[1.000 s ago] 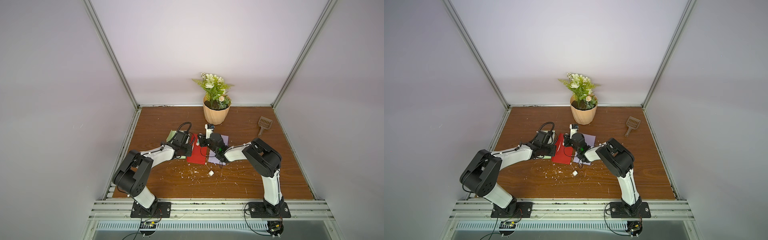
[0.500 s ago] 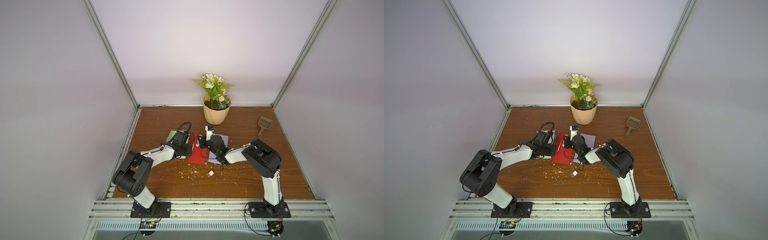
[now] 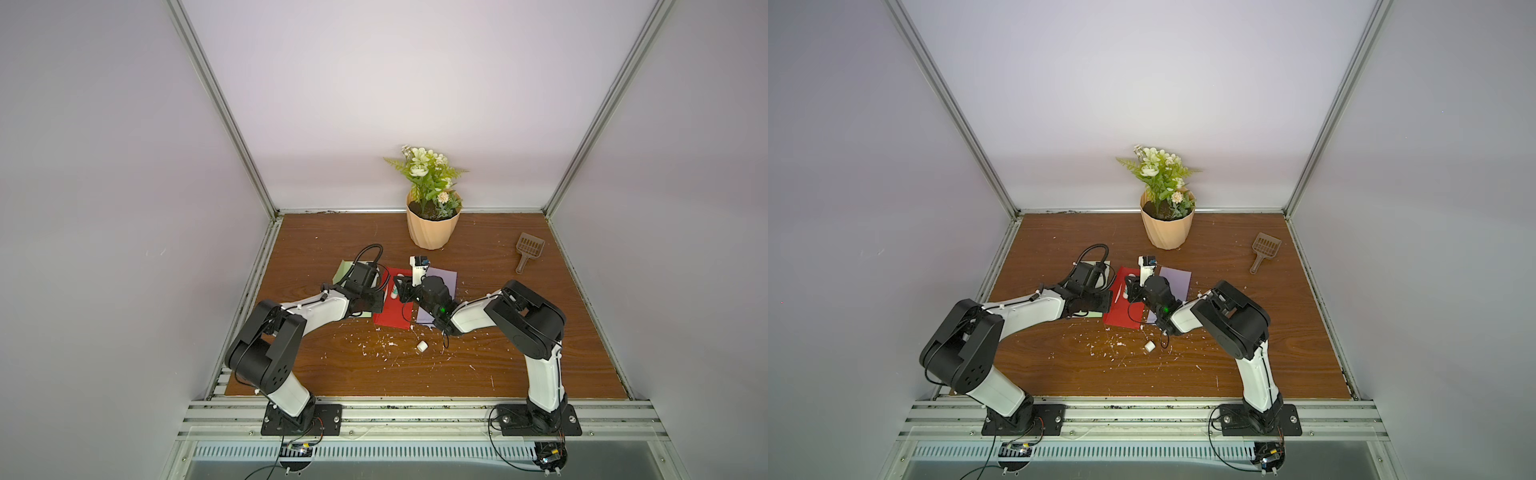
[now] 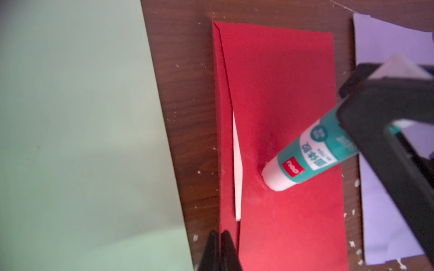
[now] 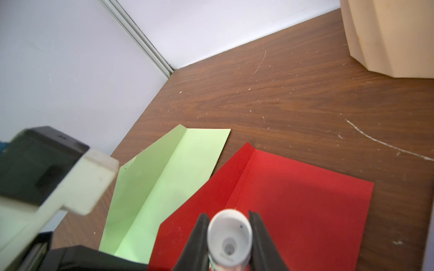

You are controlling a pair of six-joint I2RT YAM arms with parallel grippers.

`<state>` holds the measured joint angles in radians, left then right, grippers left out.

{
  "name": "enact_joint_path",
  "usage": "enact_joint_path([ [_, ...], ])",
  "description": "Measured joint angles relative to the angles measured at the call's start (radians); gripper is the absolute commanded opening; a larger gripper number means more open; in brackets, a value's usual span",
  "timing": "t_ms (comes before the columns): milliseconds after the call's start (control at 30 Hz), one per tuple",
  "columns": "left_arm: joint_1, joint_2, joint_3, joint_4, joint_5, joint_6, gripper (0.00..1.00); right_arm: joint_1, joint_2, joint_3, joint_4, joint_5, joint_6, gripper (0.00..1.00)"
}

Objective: Seal the envelope with a glue stick
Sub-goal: Apply the envelope at the center of the board.

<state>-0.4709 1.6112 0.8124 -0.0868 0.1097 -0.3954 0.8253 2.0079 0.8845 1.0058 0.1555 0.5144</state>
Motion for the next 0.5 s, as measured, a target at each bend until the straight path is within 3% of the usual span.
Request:
enact_joint_path([
  [500, 0.0, 0.003, 0.0, 0.002, 0.001, -0.001, 0.01, 0.084, -0.021, -0.045, 0.048, 0.162, -0.154, 0.0],
])
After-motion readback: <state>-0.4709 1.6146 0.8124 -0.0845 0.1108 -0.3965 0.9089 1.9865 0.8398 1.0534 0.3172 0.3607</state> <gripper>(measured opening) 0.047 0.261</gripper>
